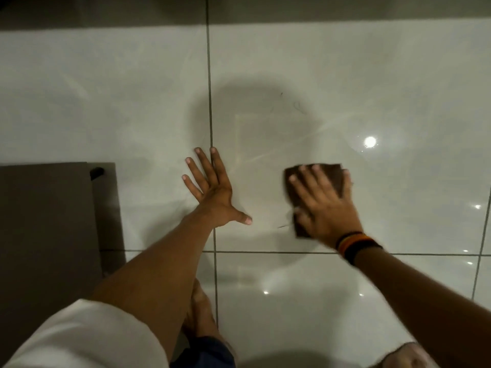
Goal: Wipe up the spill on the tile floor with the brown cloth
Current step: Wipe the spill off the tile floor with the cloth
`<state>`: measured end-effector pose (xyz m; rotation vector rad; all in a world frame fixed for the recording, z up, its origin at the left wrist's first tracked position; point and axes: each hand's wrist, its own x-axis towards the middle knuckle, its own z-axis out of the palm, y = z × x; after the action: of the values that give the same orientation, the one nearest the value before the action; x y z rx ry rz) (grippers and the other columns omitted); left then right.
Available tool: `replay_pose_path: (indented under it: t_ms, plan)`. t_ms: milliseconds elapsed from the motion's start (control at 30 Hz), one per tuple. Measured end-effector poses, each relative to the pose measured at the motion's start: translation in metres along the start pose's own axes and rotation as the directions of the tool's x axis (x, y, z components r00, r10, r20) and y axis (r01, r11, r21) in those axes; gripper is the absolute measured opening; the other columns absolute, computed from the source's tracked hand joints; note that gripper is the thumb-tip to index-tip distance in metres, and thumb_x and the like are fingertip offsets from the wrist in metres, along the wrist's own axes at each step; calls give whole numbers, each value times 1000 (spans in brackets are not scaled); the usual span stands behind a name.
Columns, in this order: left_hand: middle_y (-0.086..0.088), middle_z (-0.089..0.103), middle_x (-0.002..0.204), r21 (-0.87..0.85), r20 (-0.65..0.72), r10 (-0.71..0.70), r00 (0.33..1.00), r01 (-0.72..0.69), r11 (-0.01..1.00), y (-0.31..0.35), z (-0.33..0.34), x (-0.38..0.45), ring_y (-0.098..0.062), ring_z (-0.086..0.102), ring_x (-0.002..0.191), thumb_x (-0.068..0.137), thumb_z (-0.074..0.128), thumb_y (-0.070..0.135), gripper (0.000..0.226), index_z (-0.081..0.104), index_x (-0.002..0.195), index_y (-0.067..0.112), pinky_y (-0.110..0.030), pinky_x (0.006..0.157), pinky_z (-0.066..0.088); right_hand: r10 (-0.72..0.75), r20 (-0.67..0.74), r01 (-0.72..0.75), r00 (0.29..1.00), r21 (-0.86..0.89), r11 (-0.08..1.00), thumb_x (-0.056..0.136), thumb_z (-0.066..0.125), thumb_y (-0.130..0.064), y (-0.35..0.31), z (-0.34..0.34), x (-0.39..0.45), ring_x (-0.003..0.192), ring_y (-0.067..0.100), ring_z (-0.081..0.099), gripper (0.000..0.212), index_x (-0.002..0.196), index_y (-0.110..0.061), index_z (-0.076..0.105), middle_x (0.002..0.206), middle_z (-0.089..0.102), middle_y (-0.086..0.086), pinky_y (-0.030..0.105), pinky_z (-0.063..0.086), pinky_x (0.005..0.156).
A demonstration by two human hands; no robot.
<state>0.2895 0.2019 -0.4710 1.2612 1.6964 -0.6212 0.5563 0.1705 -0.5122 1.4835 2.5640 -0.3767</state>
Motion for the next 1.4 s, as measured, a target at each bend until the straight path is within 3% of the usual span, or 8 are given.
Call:
replay_pose_path:
  t_ms: [200, 333, 433, 533, 767, 1067, 1200, 1400]
  plan:
    - [-23, -61, 146, -15, -20, 17, 1000, -18, 1000, -4, 1, 3, -48, -56, 136, 40, 98, 64, 188, -53, 142, 17, -58, 98, -42, 558, -119, -548, 821, 108, 829, 91, 40, -49, 28, -27, 146, 144, 31, 11, 75, 157, -16, 23, 160, 18, 10, 78, 11, 99]
    - [-13, -73, 131, -20, -32, 30, 999, -31, 999, -2, 1, 1, -42, -63, 127, 43, 97, 62, 187, -59, 135, 20, -56, 98, -43, 151, -140, -156, 979, -24, 987, 92, 42, -50, -33, -23, 168, 145, 32, 9, 74, 156, -16, 27, 160, 19, 11, 76, 8, 101]
    - [-18, -68, 139, -33, -16, 34, 999, -34, 999, -1, -1, -1, -46, -59, 132, 45, 97, 61, 185, -52, 144, 16, -59, 102, -39, -184, -53, 181, 981, -56, 982, 93, 46, -51, -41, -8, 98, 146, 31, 2, 74, 157, -18, 26, 161, 14, 10, 75, 5, 102]
    - [-20, -68, 140, -23, 4, 17, 1000, -17, 1000, -3, -1, 1, -42, -64, 125, 44, 97, 63, 186, -51, 144, 14, -60, 101, -39, -146, -48, 145, 988, -28, 989, 90, 52, -48, 9, -3, 53, 146, 28, 6, 78, 157, -22, 22, 161, 16, 7, 74, 9, 102]
    - [-25, -61, 146, -13, -45, -6, 999, 5, 1000, -3, 6, 11, -48, -57, 133, 40, 96, 65, 188, -51, 144, 13, -66, 106, -34, 447, -117, -446, 887, 39, 894, 94, 38, -52, 42, -36, 182, 143, 31, 14, 74, 157, -17, 22, 160, 19, 10, 78, 13, 99]
    - [-26, -56, 151, -21, -48, 16, 999, -17, 1000, -2, 4, 5, -49, -54, 137, 39, 96, 66, 188, -50, 146, 16, -63, 106, -34, -164, -4, 164, 986, 38, 986, 92, 51, -48, -52, 3, 37, 146, 31, 3, 75, 156, -18, 28, 162, 14, 9, 75, 5, 102]
    - [-22, -62, 146, -9, -6, -6, 1000, 6, 1000, -1, 2, 4, -50, -52, 138, 35, 95, 69, 191, -53, 143, 17, -59, 101, -39, 229, 48, -230, 972, 36, 972, 93, 46, -48, 40, 3, -40, 145, 31, 8, 74, 156, -13, 29, 161, 16, 12, 74, 9, 103]
    - [-24, -58, 150, -15, -6, 22, 1000, -22, 1000, 2, 3, 2, -48, -56, 135, 35, 98, 65, 191, -51, 145, 17, -57, 100, -40, 749, -46, -740, 661, 124, 660, 94, 33, -54, 91, -25, 103, 145, 31, 6, 77, 158, -14, 16, 161, 12, 12, 77, 11, 99]
